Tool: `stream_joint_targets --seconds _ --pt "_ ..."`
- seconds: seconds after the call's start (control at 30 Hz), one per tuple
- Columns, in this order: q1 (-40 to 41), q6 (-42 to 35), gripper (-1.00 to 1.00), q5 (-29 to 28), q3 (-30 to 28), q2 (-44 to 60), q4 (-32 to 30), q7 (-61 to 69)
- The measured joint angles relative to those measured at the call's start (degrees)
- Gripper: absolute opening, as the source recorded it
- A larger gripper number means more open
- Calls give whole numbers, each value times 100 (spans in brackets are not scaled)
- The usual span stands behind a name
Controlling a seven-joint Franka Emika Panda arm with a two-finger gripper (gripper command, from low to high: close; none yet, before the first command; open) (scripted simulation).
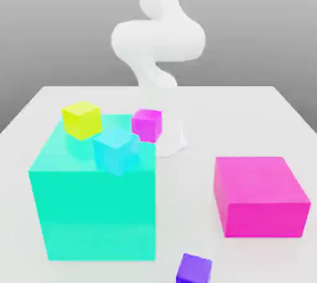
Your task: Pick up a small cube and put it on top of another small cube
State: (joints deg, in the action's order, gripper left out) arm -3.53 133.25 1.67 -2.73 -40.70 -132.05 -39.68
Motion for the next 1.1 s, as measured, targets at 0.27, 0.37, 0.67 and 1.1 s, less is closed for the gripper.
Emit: stream_joint_targets --seconds 0.27,0.37,0.67,1.1 --pt "-954 468 0 678 -728 1678 -85 2094" --pt "-1230 637 0 938 -917 2299 -115 2871" --pt "-1628 1176 0 1461 -994 4114 -216 5019" --pt "-1533 2487 0 929 -738 6470 -258 6620"
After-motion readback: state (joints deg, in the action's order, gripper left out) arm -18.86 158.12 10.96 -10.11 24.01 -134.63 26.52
